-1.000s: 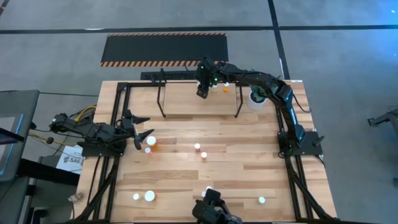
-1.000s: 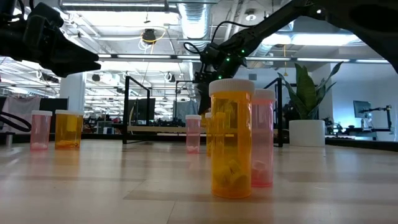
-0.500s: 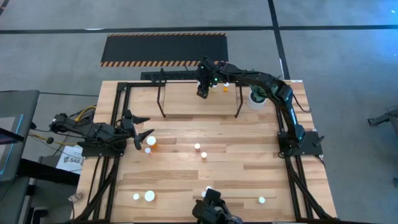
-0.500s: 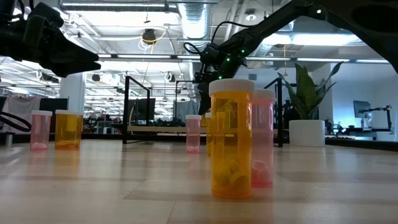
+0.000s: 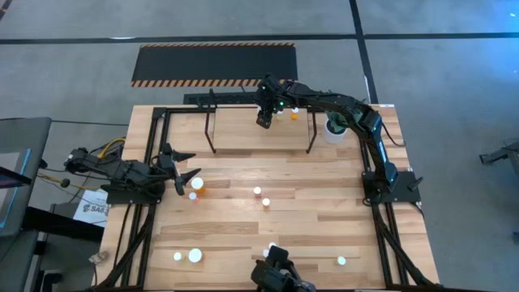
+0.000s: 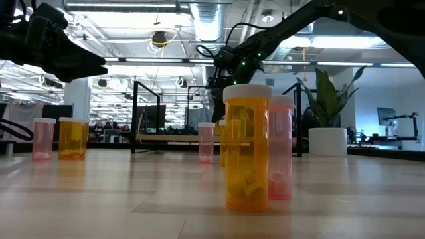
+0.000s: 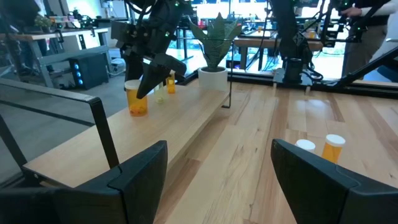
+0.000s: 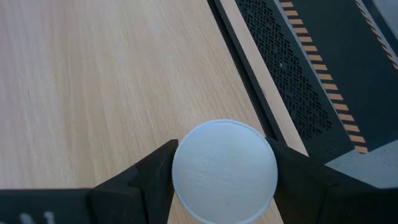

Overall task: Pick and place medicine bottles onto shelf by color
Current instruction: Put the top right large orange pill bottle on the shelf, then put the top right small pink pill bottle on the shelf

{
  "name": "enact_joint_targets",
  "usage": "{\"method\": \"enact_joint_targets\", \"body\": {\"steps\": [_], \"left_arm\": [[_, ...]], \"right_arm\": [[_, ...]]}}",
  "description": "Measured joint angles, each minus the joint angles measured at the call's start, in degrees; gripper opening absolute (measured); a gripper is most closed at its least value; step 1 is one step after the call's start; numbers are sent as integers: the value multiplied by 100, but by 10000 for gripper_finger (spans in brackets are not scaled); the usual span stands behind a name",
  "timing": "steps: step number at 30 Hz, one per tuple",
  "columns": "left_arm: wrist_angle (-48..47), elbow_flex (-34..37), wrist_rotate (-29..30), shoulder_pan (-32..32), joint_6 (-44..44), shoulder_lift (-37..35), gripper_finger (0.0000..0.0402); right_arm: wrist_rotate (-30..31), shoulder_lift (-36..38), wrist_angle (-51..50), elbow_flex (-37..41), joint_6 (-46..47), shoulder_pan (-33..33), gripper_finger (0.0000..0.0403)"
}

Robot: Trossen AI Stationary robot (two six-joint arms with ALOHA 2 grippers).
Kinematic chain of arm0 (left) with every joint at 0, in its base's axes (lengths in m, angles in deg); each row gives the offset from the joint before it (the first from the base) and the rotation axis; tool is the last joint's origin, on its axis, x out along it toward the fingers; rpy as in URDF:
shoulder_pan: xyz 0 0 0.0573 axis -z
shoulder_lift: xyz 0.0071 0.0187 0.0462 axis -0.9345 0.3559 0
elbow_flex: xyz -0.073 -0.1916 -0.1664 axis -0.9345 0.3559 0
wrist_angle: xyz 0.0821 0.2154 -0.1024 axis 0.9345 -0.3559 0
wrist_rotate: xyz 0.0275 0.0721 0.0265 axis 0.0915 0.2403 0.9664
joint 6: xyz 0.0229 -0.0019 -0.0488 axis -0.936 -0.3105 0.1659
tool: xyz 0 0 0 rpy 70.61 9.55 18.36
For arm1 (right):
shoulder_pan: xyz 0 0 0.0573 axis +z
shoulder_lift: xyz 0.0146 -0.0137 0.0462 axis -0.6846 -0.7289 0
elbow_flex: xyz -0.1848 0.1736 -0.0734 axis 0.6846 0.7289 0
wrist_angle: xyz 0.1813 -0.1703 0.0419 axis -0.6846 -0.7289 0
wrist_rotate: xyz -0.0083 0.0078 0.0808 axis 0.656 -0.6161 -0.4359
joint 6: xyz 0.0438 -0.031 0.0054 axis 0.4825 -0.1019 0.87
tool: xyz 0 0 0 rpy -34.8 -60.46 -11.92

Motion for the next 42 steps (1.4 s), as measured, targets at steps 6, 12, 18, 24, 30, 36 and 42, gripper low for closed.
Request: {"method": "enact_joint_targets", "body": {"steps": [6, 12, 18, 24, 30, 36, 42], "left_arm": [[0, 0, -1, 1, -1, 1, 273], [0, 0, 0, 1, 0, 1, 273], [0, 0, 0, 2, 0, 2, 273], [-1, 0, 0, 0, 0, 2, 273], [-2, 0, -2, 0, -1, 1, 273], [-2, 0, -2, 0, 0, 2, 273], [-1, 0, 0, 0, 0, 0, 273]], "right_arm": [[-120, 0, -2, 0, 150, -11, 250], [-120, 0, -1, 0, 149, -20, 250], [-123, 0, 0, 0, 235, -68, 264], [-121, 0, 2, 0, 211, -90, 311], [-120, 18, -159, -72, 207, -65, 353], [-112, 55, -772, -581, 213, -45, 359], [-101, 55, -1872, -1145, 773, -50, 349]]}}
